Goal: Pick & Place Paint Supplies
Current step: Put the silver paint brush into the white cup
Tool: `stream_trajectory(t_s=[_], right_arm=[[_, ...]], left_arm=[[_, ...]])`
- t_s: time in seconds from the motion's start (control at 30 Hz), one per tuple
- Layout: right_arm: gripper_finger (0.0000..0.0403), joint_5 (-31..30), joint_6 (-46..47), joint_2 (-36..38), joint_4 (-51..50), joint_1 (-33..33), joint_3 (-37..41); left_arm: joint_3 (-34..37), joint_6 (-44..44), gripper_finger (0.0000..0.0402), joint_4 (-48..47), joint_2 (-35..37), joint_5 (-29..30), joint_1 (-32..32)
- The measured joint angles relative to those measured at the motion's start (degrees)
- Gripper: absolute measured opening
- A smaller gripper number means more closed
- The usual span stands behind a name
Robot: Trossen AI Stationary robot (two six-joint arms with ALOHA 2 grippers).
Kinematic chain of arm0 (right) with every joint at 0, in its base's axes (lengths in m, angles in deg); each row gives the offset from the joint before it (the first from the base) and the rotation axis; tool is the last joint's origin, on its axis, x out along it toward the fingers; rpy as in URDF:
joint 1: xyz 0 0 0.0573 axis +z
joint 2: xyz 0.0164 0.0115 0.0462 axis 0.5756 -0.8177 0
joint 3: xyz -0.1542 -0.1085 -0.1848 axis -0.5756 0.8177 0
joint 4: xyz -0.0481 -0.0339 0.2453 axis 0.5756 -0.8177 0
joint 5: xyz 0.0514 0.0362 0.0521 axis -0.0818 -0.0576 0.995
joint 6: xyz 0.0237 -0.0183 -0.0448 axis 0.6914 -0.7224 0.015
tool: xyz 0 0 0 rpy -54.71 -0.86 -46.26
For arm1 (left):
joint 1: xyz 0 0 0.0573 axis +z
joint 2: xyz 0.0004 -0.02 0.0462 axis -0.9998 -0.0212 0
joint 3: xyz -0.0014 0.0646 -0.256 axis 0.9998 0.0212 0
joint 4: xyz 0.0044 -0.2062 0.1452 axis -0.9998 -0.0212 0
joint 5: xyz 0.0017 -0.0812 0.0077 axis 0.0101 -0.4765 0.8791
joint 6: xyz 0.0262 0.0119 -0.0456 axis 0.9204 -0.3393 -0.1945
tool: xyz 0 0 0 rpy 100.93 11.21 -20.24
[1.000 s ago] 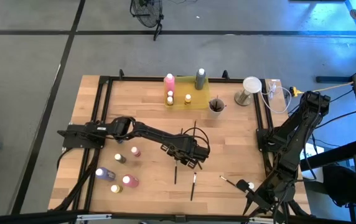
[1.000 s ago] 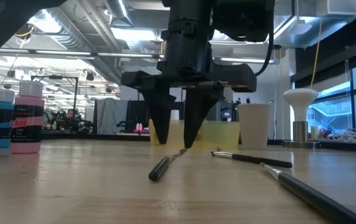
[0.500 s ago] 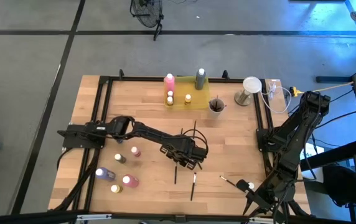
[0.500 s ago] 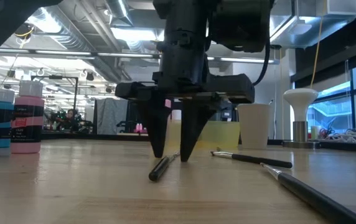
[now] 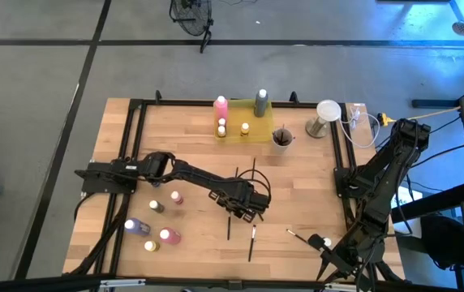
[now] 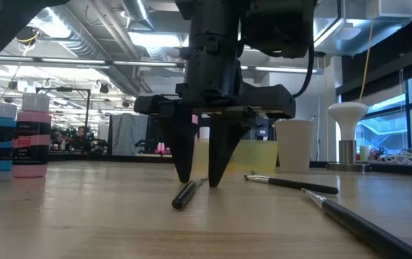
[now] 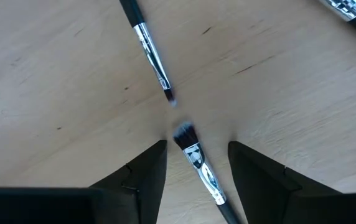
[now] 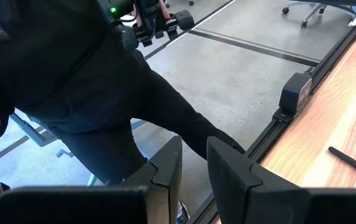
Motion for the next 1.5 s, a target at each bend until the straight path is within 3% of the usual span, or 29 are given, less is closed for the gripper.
stream_trajectory(t_s=[0.5,1.1,1.5], right_arm=[[0.0078,0.03,0.06,0.0,0.36,0.0,0.0],[0.0078,0.05,0.42,0.0,0.36,0.0,0.0],[0.0078,0.05,0.42,0.0,0.34,0.0,0.0]], left_arm=[[0.02,-6.42,0.0166,-0.27,0.0,-0.69,0.46],[4.79,-0.31,0.0015,4.74,0.82,-0.84,0.53],[3.49,2.43,0.0004,4.27,0.7,1.17,-0.41]])
